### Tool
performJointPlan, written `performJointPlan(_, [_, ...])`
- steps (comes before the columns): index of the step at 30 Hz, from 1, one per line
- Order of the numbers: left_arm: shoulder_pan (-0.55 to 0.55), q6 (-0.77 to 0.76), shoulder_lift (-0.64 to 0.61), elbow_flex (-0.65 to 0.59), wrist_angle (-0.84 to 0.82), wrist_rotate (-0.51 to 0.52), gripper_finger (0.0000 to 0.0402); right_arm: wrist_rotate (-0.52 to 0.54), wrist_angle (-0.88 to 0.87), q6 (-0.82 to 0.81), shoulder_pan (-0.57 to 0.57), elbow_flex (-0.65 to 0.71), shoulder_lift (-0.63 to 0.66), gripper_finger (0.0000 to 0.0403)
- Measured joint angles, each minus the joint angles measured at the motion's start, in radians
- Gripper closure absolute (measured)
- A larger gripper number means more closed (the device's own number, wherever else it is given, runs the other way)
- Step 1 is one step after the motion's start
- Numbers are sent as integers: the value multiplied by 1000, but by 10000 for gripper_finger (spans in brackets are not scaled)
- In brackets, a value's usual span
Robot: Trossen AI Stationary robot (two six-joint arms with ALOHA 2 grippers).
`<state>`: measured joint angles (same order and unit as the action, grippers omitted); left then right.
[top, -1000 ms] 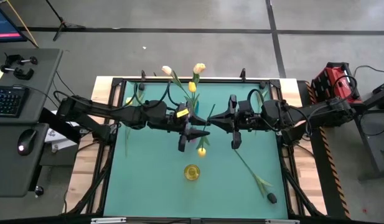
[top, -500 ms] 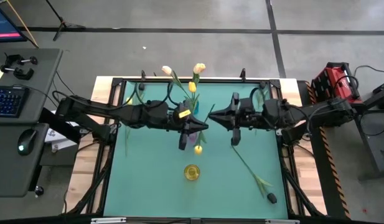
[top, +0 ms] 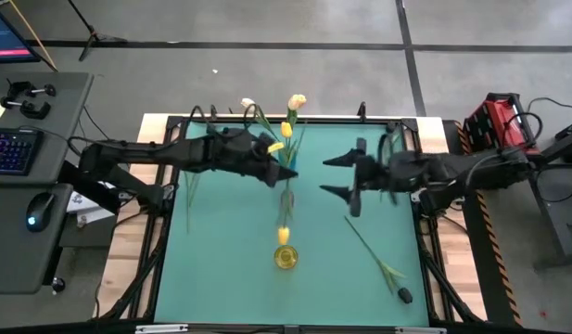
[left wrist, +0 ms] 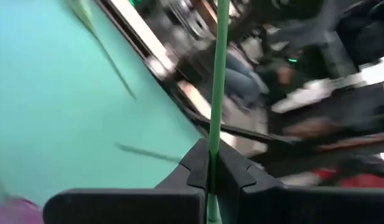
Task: Sort flowers into vase by color
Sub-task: Put the right yellow flower into the purple vase
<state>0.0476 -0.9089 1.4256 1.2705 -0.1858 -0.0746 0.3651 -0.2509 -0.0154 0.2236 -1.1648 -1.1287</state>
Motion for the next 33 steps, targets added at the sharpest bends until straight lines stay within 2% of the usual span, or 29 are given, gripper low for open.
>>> performJointPlan(3, [-6,-128,19,0,39,-86,401,20,-62,134,4,0,-56,133])
performJointPlan(6, [-18,-223,25,0,64,-130,401,101,-96,302,29,1,-111,145])
performJointPlan(13, [-25,-321,26,0,-17,-131,401,393,-57,681,106,1,-173,166])
performJointPlan(16, [-25,-364,29,0,-1,-130,401,471,-9,844,115,1,-187,172])
performJointPlan(21, [-29,-431,50,1,28,-130,401,499,105,1095,97,1,-232,182])
performJointPlan(24, [-30,-450,60,1,23,-148,401,500,177,1193,82,1,-265,190])
performJointPlan(33, [-41,-451,67,1,60,-149,401,495,207,1238,51,1,-299,218])
